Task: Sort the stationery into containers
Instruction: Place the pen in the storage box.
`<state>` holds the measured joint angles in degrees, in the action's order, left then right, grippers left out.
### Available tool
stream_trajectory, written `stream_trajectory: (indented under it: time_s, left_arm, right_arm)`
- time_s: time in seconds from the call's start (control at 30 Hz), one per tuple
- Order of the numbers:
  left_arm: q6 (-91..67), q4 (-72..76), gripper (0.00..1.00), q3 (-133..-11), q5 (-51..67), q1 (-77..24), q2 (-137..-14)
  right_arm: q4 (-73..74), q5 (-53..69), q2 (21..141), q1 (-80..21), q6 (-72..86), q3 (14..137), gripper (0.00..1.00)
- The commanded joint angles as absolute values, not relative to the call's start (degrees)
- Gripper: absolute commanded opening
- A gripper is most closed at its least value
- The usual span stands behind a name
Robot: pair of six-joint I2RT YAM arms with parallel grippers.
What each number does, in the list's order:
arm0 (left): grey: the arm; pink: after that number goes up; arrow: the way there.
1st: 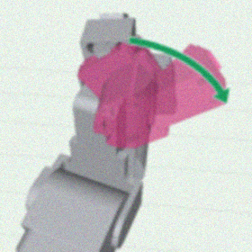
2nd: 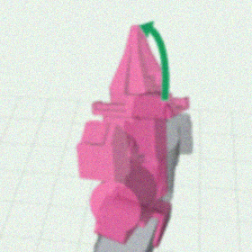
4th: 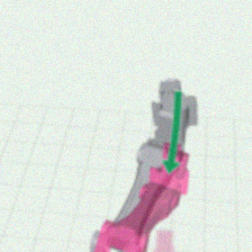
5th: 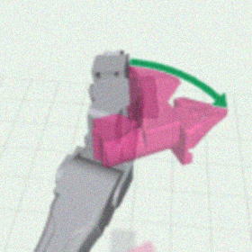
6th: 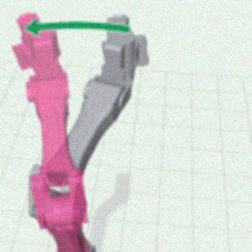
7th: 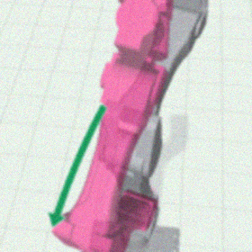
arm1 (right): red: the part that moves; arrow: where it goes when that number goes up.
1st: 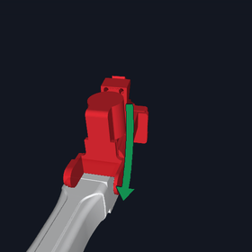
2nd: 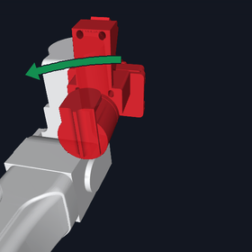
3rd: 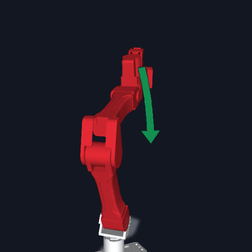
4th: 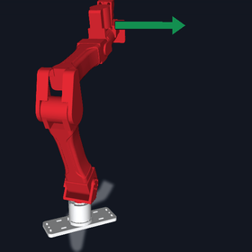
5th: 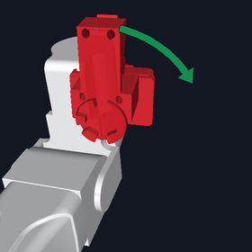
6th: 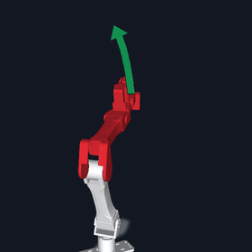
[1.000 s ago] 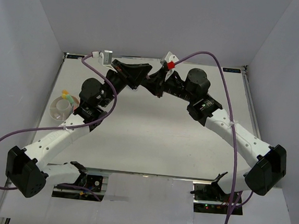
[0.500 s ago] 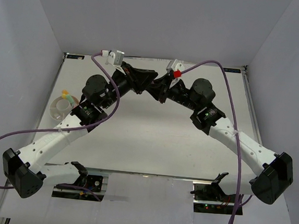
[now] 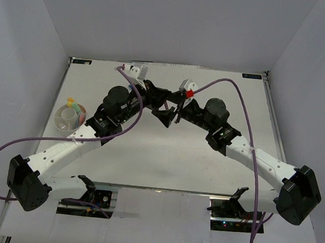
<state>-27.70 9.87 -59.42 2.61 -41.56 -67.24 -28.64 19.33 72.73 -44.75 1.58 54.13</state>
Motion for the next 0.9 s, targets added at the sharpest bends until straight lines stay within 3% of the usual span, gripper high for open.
stream_trajectory:
  time_s: [0.0,0.2,0.6,0.87]
  left_arm:
    - [-25.14,7.02,0.00,-57.83,-1.21,-42.10,-67.85]
    - [-22.86,9.05,0.00,-57.39,-5.53,-42.01,-68.38]
    - [-11.17,4.23,0.00,-56.60,-25.04,-38.59,-67.33]
    - [-7.57,-2.64,0.00,-50.99,-33.13,-25.32,-61.80]
  right_arm:
    - [-35.08,16.96,70.05,-44.56,1.23,52.74,0.84]
    - [-33.84,13.72,69.17,-44.47,2.11,43.53,0.98]
    - [-23.91,6.51,62.41,-43.33,1.06,32.61,0.90]
    - [-23.73,4.39,60.82,-42.80,0.26,29.18,0.90]
